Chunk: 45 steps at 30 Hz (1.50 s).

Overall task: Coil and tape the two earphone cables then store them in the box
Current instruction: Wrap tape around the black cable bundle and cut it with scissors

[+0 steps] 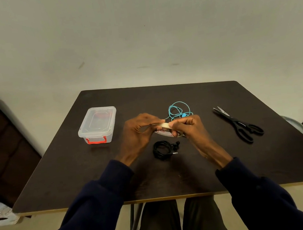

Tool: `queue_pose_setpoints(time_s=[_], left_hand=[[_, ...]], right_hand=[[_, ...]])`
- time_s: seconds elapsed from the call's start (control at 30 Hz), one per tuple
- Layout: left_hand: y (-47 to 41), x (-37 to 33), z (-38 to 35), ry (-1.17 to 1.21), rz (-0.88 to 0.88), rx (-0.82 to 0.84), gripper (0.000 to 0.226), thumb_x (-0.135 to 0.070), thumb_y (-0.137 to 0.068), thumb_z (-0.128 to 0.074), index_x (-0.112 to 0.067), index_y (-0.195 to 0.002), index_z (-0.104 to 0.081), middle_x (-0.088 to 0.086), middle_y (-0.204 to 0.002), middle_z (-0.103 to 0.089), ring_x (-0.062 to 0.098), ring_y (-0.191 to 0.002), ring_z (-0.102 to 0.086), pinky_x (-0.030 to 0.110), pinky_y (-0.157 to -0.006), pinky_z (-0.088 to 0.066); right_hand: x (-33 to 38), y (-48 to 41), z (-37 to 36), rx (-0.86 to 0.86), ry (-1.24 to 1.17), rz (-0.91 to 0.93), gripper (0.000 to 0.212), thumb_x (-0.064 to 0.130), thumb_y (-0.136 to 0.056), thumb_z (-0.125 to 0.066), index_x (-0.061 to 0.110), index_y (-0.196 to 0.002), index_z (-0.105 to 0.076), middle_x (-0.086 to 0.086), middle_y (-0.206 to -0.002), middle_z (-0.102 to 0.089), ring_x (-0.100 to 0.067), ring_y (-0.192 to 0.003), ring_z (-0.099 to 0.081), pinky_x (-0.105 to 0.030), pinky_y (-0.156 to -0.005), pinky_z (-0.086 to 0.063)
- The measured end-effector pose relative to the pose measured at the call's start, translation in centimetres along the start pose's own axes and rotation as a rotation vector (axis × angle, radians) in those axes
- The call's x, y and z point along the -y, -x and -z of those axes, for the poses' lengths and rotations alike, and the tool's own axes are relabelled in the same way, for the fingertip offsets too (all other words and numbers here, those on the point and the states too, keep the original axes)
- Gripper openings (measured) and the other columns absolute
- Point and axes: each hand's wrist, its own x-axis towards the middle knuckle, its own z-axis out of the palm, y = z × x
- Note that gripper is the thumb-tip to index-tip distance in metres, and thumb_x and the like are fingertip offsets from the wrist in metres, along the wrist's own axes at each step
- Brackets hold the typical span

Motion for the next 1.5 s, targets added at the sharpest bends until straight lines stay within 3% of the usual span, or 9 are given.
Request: queue_pose_setpoints(time_s=[0.13,0.3,0.47,0.63,0.77,0.9,1.2,1.33,1.5], left_hand=[[-0.1,-0.2,0.1,-0.135,-0.105,0.015,0.018,-0.005,-0.086,-0.076,-0.01,-0.104,-0.078,0.005,-0.098,-0.076,0.016,-0.089,-0.069,0.031,-0.078,-0.058],[0.1,-0.5,0.3,-0.103,-0.077,-0.012,0.021,-0.005,-0.087,-0.074,-0.015,-0.105,-0.074,-0.003,-0.098,-0.071,-0.001,-0.091,-0.064,0.023,-0.079,-0.056],[0.3,-0.4,0.1,-0.13,-0.031,-0.025,0.017,-0.004,-0.086,-0.074,-0.005,-0.103,-0.077,0.011,-0.098,-0.074,0.02,-0.088,-0.069,0.028,-0.08,-0.057],[0.3,-0.4,0.4,-0.122,-0.038,-0.026,0.018,-0.003,-0.086,-0.074,-0.004,-0.104,-0.077,0.008,-0.099,-0.074,0.019,-0.089,-0.069,0.03,-0.082,-0.058],[0.6,-0.2,0.6,-0.134,-0.028,-0.019,0.018,-0.002,-0.085,-0.075,-0.003,-0.104,-0.077,0.009,-0.099,-0.074,0.017,-0.09,-0.069,0.028,-0.082,-0.058],[0.5,-0.4,0.5,-0.167,-0.042,-0.009,0.018,-0.002,-0.086,-0.075,-0.002,-0.103,-0.078,0.013,-0.098,-0.075,0.019,-0.089,-0.068,0.023,-0.083,-0.056],[0.8,-0.2,0.4,-0.147,-0.05,-0.005,0.019,-0.001,-0.086,-0.075,-0.005,-0.105,-0.077,0.007,-0.101,-0.074,0.01,-0.092,-0.066,0.016,-0.085,-0.053],[1.1,0.0,0.4,-0.076,0.017,-0.046,0.019,-0.001,-0.087,-0.074,-0.008,-0.105,-0.078,0.002,-0.102,-0.075,0.011,-0.095,-0.067,0.024,-0.086,-0.056],[1.3,-0.2,0.5,0.022,0.08,-0.079,0.021,-0.003,-0.085,-0.075,-0.01,-0.105,-0.076,-0.004,-0.1,-0.074,0.014,-0.095,-0.069,0.028,-0.085,-0.057]], right_hand=[[-0.1,-0.3,0.0,-0.022,0.12,0.011,0.03,0.015,-0.089,-0.068,0.012,-0.06,-0.073,-0.014,-0.06,-0.065,-0.015,-0.063,-0.059,-0.025,-0.07,-0.049],[-0.3,-0.3,0.1,0.012,0.109,-0.02,0.019,0.027,-0.075,-0.067,0.017,-0.063,-0.078,-0.022,-0.073,-0.071,-0.042,-0.08,-0.063,-0.046,-0.083,-0.051],[-0.8,-0.4,0.0,0.016,-0.003,-0.047,0.024,0.024,-0.068,-0.064,0.006,-0.073,-0.079,-0.025,-0.074,-0.071,-0.025,-0.074,-0.063,-0.032,-0.072,-0.049],[-1.1,-0.2,0.1,0.091,-0.154,-0.117,0.027,0.002,-0.073,-0.057,0.005,-0.085,-0.08,-0.028,-0.083,-0.071,-0.014,-0.07,-0.066,-0.023,-0.067,-0.051],[-0.5,-0.4,0.3,0.133,-0.169,-0.153,0.016,0.015,-0.077,-0.07,0.003,-0.08,-0.08,-0.036,-0.085,-0.066,-0.015,-0.065,-0.062,-0.021,-0.066,-0.051],[0.1,-0.1,-0.2,0.11,-0.074,-0.14,0.026,0.033,-0.07,-0.076,0.01,-0.079,-0.081,-0.046,-0.092,-0.061,-0.024,-0.068,-0.054,-0.024,-0.068,-0.046],[0.2,0.3,-0.1,0.129,-0.179,-0.164,0.027,0.0,-0.085,-0.056,0.005,-0.073,-0.079,-0.046,-0.097,-0.062,-0.022,-0.066,-0.052,-0.025,-0.064,-0.044],[0.0,0.4,-0.4,0.144,-0.262,-0.152,0.039,-0.015,-0.089,-0.044,0.002,-0.085,-0.079,-0.024,-0.088,-0.074,-0.019,-0.068,-0.056,-0.018,-0.062,-0.051],[0.2,0.4,-0.8,0.152,-0.314,-0.155,0.04,-0.015,-0.086,-0.041,-0.001,-0.085,-0.078,-0.019,-0.083,-0.075,-0.014,-0.063,-0.058,-0.016,-0.059,-0.051]])
